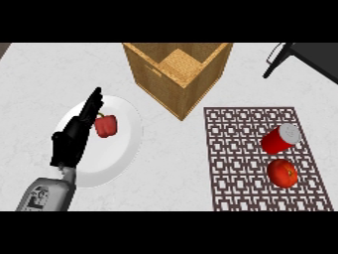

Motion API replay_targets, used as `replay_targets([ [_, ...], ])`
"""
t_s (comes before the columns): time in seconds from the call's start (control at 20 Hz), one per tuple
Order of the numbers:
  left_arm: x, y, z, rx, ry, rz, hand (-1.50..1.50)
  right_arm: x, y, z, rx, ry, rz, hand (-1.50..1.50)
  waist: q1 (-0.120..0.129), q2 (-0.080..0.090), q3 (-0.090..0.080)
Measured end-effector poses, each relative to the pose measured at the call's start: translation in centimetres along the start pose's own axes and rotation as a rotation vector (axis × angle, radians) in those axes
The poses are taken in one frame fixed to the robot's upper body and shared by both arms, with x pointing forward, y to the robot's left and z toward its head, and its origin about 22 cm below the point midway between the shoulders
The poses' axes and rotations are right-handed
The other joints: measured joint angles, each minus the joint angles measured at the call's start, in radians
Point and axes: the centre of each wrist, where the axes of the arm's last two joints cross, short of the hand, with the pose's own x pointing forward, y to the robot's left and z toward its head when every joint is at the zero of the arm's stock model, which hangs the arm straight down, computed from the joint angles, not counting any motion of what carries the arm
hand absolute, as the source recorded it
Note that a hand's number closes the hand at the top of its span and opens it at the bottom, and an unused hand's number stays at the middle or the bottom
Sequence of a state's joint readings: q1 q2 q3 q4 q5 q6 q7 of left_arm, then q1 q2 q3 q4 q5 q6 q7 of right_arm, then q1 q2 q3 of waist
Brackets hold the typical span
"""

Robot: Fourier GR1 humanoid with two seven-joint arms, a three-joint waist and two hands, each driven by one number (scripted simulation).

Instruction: Pick the tomato from the placemat and place it in the tiered shelf

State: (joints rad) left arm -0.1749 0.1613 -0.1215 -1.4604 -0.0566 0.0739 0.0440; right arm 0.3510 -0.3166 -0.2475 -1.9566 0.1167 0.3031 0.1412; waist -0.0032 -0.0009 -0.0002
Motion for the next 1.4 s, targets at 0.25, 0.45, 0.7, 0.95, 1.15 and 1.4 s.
replay_targets([
  [0.25,-1.0,0.1,-0.1,-0.004,0.001,0.005,0.0,-0.6,0.8,-0.7,0.016,0.019,0.026,-1.5,0.0,0.001,0.0],
  [0.45,-0.8,0.4,-0.2,-0.007,0.001,0.003,0.0,-1.4,1.3,-1.2,0.02,0.032,0.044,-1.5,0.0,0.001,0.0],
  [0.7,-0.8,-0.4,-0.3,-0.005,0.001,0.0,0.0,-1.4,2.1,-1.9,0.011,0.037,0.052,-1.5,0.0,0.001,0.0],
  [0.95,-0.7,-0.5,-0.4,-0.001,0.001,0.005,0.0,-1.7,3.2,-2.4,0.008,0.053,0.057,-1.5,0.0,0.001,0.0],
  [1.15,-0.4,0.6,-0.7,-0.004,0.001,0.008,0.0,-2.4,3.6,-3.8,0.018,0.06,0.063,-1.5,0.001,0.001,0.0],
  [1.4,-0.7,0.4,-0.8,0.003,0.002,0.007,0.0,-2.5,4.7,-3.9,0.036,0.056,0.062,-1.5,0.001,0.001,0.0],
])
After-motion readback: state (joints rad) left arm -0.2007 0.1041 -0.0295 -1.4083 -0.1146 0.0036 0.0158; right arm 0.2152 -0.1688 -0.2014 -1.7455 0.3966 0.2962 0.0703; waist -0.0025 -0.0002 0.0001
